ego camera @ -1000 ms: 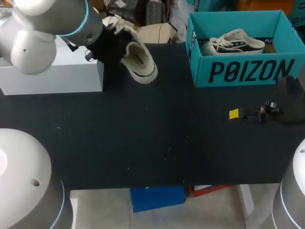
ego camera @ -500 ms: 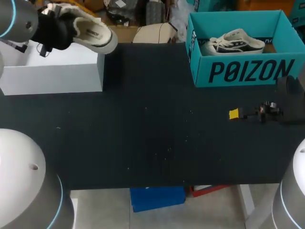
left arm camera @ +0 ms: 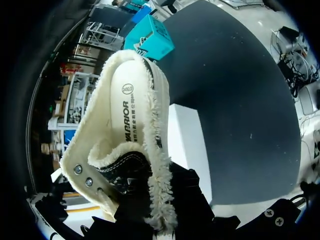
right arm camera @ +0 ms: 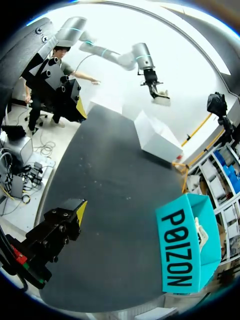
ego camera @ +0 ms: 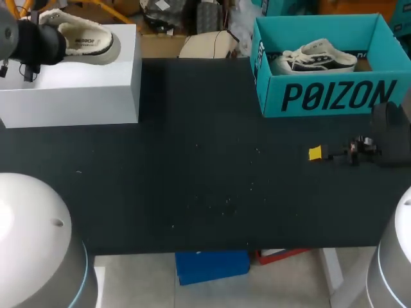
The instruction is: Take the shoe out of the shoebox, open the shoe tongue, remove and reinsert the insole, then place the shoe into the shoebox
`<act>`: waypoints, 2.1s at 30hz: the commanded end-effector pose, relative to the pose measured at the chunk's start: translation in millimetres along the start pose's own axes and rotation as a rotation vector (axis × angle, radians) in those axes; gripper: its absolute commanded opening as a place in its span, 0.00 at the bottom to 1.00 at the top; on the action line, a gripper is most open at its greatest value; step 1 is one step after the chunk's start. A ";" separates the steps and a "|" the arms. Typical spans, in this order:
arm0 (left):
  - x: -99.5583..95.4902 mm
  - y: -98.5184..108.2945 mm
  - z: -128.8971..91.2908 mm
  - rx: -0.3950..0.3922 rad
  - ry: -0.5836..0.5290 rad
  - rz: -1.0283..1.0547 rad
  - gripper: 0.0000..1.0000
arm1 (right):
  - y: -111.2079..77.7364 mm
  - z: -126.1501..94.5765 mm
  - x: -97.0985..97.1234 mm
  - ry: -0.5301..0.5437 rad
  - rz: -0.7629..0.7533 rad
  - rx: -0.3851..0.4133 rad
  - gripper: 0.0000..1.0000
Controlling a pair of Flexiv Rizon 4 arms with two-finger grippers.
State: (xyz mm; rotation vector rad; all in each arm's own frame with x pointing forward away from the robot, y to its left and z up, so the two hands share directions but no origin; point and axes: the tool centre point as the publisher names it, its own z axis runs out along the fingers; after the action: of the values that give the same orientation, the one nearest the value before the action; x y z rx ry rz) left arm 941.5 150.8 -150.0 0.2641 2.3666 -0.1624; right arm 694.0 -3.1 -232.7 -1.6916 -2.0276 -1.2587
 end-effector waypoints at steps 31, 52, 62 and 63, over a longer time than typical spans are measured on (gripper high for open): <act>0.6 91.1 161.3 0.015 0.223 -0.029 0.00 | 0.0 0.8 0.4 -0.001 0.001 0.000 1.00; 45.6 93.1 191.7 0.012 0.317 -0.057 0.00 | 0.0 0.8 0.4 -0.001 0.001 0.000 1.00; 52.7 106.5 213.9 0.020 0.342 -0.057 0.00 | 0.0 0.8 0.4 -0.001 0.001 0.000 1.00; 52.9 106.7 214.5 0.020 0.343 -0.056 0.00 | 0.0 0.8 0.4 -0.001 0.001 0.000 1.00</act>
State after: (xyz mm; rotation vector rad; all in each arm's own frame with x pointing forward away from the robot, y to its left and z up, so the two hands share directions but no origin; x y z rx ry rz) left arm 1063.7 219.9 -340.9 0.2464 2.7109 -0.1745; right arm 694.1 -2.9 -232.7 -1.6916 -2.0276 -1.2588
